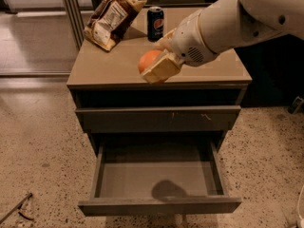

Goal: Pick orange from middle drawer and place on counter

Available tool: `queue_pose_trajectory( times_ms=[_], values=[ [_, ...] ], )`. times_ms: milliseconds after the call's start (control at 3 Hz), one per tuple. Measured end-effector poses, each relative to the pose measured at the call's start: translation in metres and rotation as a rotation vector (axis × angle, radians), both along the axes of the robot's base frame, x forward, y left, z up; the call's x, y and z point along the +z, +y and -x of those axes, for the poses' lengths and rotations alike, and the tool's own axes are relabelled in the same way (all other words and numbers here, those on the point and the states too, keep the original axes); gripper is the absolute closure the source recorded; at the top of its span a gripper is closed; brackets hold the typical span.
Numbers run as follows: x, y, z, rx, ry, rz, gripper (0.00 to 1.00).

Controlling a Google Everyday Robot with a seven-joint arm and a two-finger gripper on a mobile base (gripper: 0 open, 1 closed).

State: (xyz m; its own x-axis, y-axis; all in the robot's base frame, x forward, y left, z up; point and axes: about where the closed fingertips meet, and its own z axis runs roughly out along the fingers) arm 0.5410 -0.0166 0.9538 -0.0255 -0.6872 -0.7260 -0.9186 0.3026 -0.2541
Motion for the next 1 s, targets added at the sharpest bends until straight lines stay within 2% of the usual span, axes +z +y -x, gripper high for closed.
queue_pose_trajectory(
  times_ms=[333, 667, 1000],
  values=[
    [0.000, -0.002, 0.000, 0.000, -0.005, 0.003, 1.00],
    [0.000, -0.008, -0.010, -0.016, -0.017, 0.000, 1.00],
    [-0.001, -0.019, -0.047, -0.023, -0.063, 0.002, 1.00]
  ],
)
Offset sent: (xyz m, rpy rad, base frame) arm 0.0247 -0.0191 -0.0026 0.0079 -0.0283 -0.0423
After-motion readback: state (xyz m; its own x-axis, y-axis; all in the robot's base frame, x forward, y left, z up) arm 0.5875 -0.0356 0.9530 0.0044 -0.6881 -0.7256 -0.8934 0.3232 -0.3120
